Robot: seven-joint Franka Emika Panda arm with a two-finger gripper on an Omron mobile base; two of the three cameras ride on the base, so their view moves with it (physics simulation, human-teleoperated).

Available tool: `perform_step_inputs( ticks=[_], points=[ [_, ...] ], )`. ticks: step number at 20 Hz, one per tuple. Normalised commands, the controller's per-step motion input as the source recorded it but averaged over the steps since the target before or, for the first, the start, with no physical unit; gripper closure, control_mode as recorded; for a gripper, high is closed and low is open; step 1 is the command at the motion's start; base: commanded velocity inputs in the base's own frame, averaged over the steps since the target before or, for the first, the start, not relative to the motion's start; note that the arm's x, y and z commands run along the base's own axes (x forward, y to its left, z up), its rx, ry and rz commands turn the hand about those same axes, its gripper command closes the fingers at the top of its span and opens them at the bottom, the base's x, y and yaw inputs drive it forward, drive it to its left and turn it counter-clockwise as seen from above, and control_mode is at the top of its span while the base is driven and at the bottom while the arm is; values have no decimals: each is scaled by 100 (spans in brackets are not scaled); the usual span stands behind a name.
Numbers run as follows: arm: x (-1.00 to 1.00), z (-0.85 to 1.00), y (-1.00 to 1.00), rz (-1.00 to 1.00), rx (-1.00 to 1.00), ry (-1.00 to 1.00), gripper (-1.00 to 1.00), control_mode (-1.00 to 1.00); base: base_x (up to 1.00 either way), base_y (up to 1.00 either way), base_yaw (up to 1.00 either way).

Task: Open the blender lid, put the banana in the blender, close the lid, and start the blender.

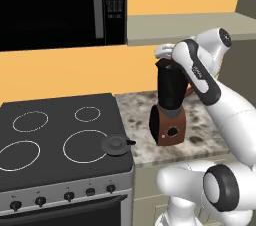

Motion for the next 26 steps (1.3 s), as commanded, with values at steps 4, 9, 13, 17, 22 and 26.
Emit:
perform_step_inputs(
  ticks=[4, 9, 13, 17, 22, 26],
  points=[
    [-85, 60, 5, 0, 0, -8, -100, -100, 0, 0, 0],
    [-100, 54, 19, 0, 0, -3, -100, -100, 0, 0, 0],
    [-89, -1, 88, 0, -7, 8, -100, -100, 0, 0, 0],
    [-74, -37, 100, 0, -18, 20, -100, -100, 0, 0, 0],
    [-51, -81, 100, 0, -27, 21, -100, -100, 0, 0, 0],
    [-16, -98, 67, 0, -27, 23, -100, -100, 0, 0, 0]
  ],
)
